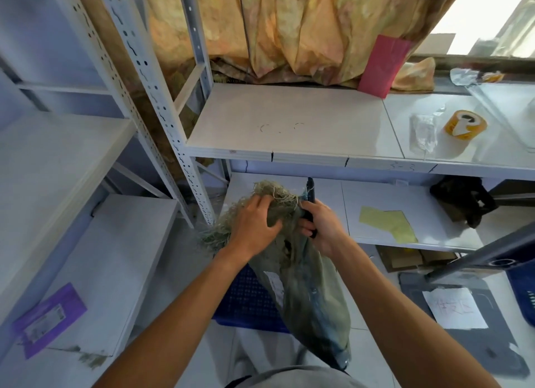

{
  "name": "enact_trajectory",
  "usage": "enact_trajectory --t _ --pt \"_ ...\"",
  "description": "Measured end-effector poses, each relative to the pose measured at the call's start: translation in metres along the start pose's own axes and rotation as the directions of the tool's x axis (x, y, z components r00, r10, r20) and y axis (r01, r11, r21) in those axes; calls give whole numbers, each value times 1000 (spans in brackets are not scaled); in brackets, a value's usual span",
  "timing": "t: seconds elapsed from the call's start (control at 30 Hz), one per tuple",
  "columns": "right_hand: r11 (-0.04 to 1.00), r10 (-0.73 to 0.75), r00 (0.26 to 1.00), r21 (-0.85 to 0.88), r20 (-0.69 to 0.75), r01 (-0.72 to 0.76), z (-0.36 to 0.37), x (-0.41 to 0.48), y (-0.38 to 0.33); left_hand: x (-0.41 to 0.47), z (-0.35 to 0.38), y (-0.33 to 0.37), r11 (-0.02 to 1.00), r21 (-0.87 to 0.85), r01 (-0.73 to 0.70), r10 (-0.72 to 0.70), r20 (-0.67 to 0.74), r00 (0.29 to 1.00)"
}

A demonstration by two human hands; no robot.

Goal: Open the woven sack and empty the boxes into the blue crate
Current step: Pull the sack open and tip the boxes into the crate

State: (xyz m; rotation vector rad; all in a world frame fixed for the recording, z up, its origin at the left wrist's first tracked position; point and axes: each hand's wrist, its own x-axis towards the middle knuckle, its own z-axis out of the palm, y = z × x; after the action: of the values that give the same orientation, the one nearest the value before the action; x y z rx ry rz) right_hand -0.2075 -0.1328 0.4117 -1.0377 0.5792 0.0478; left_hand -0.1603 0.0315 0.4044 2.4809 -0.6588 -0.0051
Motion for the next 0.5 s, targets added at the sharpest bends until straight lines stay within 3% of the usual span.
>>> enact_trajectory --t 0.13,0.23,0.33,0.5 --pt "1000 -3 1000 -10 -16 3 -1 -1 4 7 4 13 996 -85 6 -4 32 999" --pt "1000 -10 999 -11 -41 10 -1 -3 6 7 6 25 963 -234 130 -72 241 968" --pt "992 -34 996 -127 -81 23 0 -4 7 8 7 28 938 -293 186 -66 375 925" --pt "957 -83 989 -287 -126 44 -5 -5 -2 16 -3 36 919 -350 182 -16 428 904"
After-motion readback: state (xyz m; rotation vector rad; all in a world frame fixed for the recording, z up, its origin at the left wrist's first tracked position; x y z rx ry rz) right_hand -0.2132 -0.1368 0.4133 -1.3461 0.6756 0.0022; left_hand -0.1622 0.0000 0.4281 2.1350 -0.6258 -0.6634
